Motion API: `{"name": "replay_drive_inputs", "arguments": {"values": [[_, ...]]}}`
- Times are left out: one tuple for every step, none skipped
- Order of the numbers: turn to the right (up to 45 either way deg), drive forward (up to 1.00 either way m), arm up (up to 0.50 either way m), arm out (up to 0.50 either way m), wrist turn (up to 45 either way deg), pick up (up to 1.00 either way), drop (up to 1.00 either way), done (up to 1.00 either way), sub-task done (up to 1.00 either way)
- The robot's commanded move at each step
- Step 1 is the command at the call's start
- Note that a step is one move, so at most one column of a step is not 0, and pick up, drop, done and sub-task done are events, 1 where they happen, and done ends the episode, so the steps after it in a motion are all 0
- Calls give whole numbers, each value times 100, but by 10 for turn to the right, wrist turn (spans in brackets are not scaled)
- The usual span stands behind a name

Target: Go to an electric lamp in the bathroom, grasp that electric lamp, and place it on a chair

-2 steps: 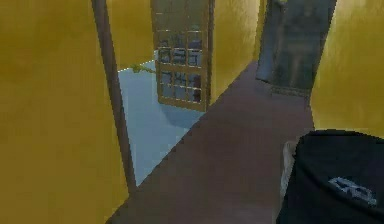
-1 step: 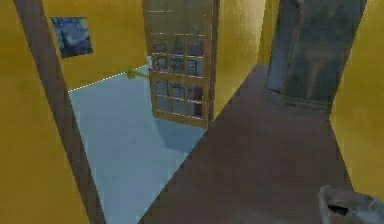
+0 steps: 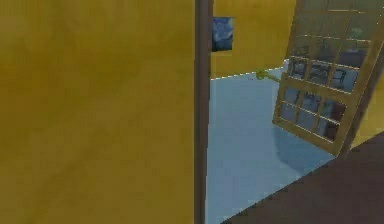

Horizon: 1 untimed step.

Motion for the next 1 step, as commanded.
{"name": "replay_drive_inputs", "arguments": {"values": [[-450,0,0,0,0,0,0,0,0]]}}
